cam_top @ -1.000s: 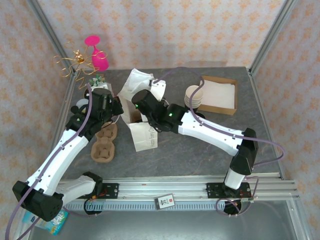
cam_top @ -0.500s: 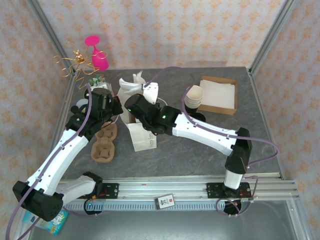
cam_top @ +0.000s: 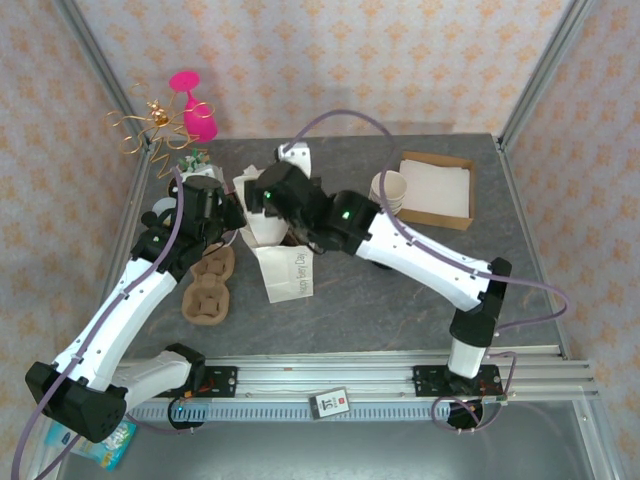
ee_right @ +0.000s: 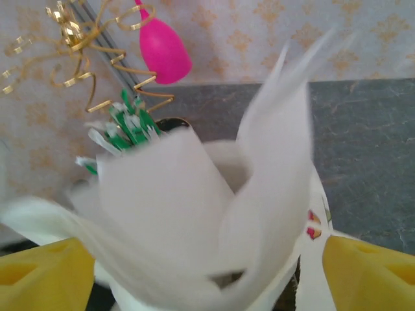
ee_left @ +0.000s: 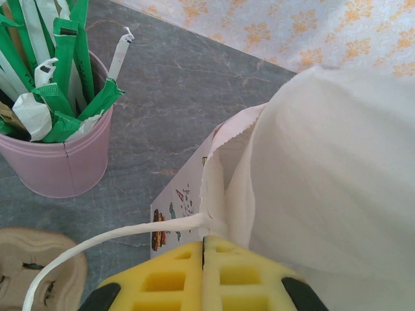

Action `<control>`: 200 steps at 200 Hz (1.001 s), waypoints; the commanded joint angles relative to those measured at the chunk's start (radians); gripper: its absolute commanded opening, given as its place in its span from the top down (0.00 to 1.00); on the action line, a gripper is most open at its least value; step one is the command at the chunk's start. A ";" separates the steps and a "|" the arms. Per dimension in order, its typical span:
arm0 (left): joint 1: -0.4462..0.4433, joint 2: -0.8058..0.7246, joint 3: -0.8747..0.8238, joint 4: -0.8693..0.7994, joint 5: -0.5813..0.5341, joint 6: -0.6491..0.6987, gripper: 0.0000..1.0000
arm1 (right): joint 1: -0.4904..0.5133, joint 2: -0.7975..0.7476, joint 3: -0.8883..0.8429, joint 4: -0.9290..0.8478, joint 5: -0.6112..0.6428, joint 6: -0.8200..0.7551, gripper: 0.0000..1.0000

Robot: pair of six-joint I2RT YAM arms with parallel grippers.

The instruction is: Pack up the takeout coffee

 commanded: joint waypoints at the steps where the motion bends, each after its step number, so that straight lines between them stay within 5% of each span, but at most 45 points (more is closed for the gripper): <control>1: 0.007 0.000 0.024 0.015 0.021 -0.014 0.92 | -0.041 0.050 0.115 -0.142 -0.055 -0.034 0.20; 31: 0.007 -0.006 0.028 0.013 0.024 -0.015 0.92 | -0.053 0.167 0.278 -0.222 -0.120 -0.104 0.32; 49: 0.008 -0.005 0.029 0.018 0.033 -0.018 0.92 | -0.074 0.233 0.344 -0.291 -0.100 -0.084 0.50; 74: 0.007 -0.007 0.030 0.019 0.038 -0.019 0.92 | -0.078 0.259 0.326 -0.310 -0.105 -0.088 0.68; 117: 0.007 -0.010 0.036 0.027 0.040 -0.019 0.92 | -0.080 0.272 0.246 -0.341 -0.152 -0.081 0.81; 135: 0.008 -0.003 0.043 0.028 0.046 -0.017 0.87 | -0.079 0.261 0.299 -0.339 -0.141 -0.076 0.80; 149: 0.006 0.002 0.063 0.018 0.038 -0.011 0.81 | -0.079 0.233 0.314 -0.310 -0.153 -0.087 0.64; 200: 0.008 -0.009 0.159 0.006 0.035 0.010 0.47 | -0.103 0.093 0.284 -0.201 -0.099 -0.105 0.38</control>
